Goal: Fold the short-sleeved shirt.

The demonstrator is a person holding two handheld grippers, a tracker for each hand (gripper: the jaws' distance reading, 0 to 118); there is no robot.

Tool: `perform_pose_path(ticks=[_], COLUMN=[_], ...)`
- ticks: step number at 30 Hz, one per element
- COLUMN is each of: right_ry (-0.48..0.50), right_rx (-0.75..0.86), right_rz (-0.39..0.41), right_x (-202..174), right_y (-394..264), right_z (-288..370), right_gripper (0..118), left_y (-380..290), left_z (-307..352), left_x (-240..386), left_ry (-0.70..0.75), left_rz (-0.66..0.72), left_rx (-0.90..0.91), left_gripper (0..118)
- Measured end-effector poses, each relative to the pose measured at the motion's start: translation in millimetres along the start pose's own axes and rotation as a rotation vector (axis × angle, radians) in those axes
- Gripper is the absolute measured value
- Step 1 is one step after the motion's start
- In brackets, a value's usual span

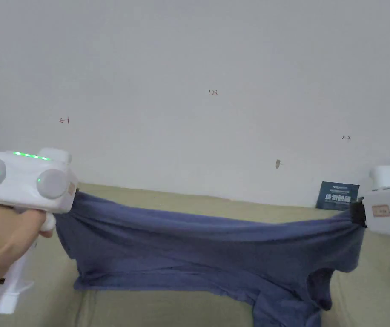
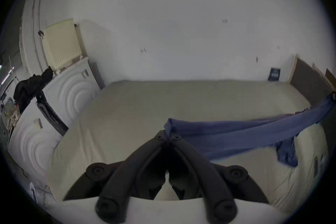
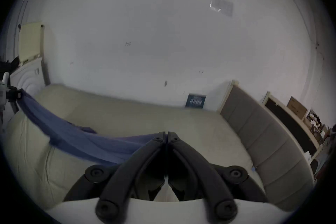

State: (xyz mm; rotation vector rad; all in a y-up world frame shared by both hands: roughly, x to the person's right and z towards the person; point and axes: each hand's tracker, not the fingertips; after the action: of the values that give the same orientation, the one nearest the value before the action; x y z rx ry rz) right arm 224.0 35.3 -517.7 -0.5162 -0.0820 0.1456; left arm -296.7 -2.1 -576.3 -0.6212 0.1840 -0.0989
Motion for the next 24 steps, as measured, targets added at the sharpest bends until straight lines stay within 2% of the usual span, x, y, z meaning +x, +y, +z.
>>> perform_pose_path(ticks=[6, 11, 13, 17, 19, 24], right_ry=[0.047, 0.068, 0.087, 0.094, 0.107, 0.12], right_rx=[-0.104, -0.15, -0.196, -0.222, -0.238, -0.256], right_rz=[-0.091, -0.109, -0.141, -0.145, -0.19, -0.199], right_x=[-2.1, -6.1, -7.6, -7.1, -4.2, -3.3], right_y=[-124.8, -214.1, -247.1, -299.4, -320.6, -357.9], right_z=[47.4, 112.6, 138.2, 188.4, 212.9, 251.3], right_gripper=[0, 0, 0, 0, 0, 0], left_y=[-124.8, -217.5, -252.6, -297.8, -313.5, -342.6], left_z=[33.7, 70.1, 91.6, 134.1, 154.5, 194.4], left_x=[-24.8, -47.2, -57.3, -76.7, -87.8, -101.6], left_ry=[-0.059, -0.088, -0.1, -0.112, -0.119, -0.15], left_rz=[0.012, -0.037, -0.034, 0.026, 0.036, 0.062], left_rx=[-0.115, -0.17, -0.203, -0.231, -0.233, -0.233], left_gripper=[1, 1, 1, 1, 1, 1])
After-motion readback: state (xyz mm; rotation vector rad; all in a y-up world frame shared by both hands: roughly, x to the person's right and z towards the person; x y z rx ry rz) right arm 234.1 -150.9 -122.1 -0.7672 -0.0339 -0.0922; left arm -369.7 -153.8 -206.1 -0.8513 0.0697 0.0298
